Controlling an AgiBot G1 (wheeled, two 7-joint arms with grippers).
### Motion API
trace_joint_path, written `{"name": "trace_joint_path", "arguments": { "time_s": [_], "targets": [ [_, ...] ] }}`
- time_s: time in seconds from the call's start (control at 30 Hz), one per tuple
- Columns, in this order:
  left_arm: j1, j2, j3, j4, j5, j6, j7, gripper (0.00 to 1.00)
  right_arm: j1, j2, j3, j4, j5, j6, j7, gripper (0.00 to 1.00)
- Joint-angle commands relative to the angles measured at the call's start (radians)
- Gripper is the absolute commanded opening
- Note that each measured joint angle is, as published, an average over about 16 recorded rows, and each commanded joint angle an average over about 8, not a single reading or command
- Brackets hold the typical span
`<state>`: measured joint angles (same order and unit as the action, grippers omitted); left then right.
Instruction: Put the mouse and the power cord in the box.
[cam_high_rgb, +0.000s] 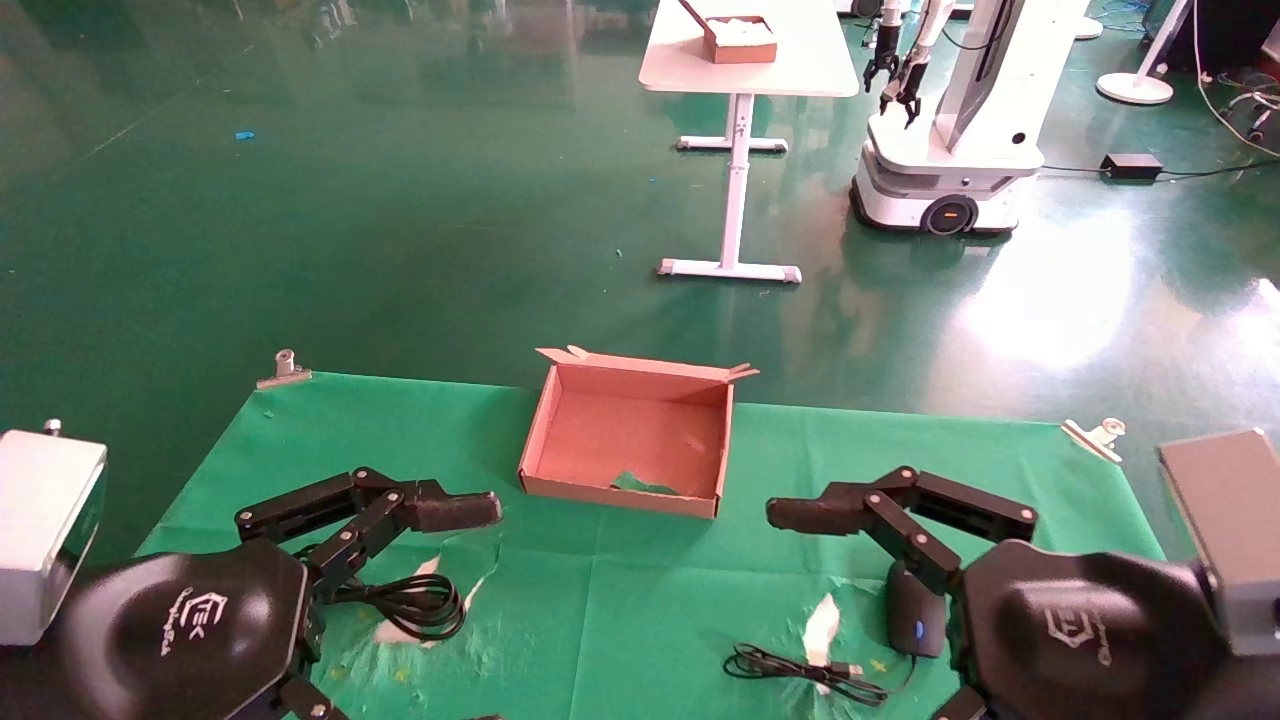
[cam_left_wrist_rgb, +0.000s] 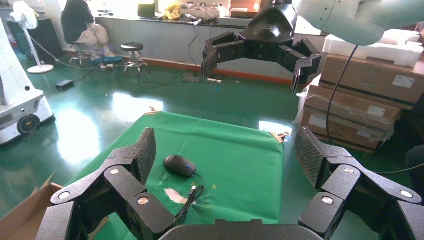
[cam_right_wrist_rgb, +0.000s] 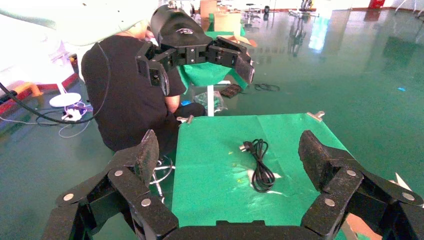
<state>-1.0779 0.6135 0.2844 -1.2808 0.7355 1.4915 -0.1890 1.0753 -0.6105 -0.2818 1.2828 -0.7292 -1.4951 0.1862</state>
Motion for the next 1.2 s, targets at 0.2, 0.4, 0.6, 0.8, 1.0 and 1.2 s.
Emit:
{"name": "trace_joint_path", "arguments": {
  "time_s": [0.2,0.4,0.6,0.8,1.0,1.2],
  "targets": [
    [0.0,0.0,0.0,0.0,0.0,0.0,0.0,1.0,0.0,0.0,0.0,0.0,0.0,0.0,0.0,1.0],
    [0.0,0.0,0.0,0.0,0.0,0.0,0.0,1.0,0.0,0.0,0.0,0.0,0.0,0.0,0.0,1.0],
    [0.0,0.0,0.0,0.0,0.0,0.0,0.0,1.0,0.0,0.0,0.0,0.0,0.0,0.0,0.0,1.0],
    [0.0,0.0,0.0,0.0,0.0,0.0,0.0,1.0,0.0,0.0,0.0,0.0,0.0,0.0,0.0,1.0],
    [0.0,0.0,0.0,0.0,0.0,0.0,0.0,1.0,0.0,0.0,0.0,0.0,0.0,0.0,0.0,1.0],
    [0.0,0.0,-0.001,0.0,-0.001,0.0,0.0,1.0,-0.001,0.001,-0.001,0.0,-0.002,-0.001,0.0,1.0]
  ]
}}
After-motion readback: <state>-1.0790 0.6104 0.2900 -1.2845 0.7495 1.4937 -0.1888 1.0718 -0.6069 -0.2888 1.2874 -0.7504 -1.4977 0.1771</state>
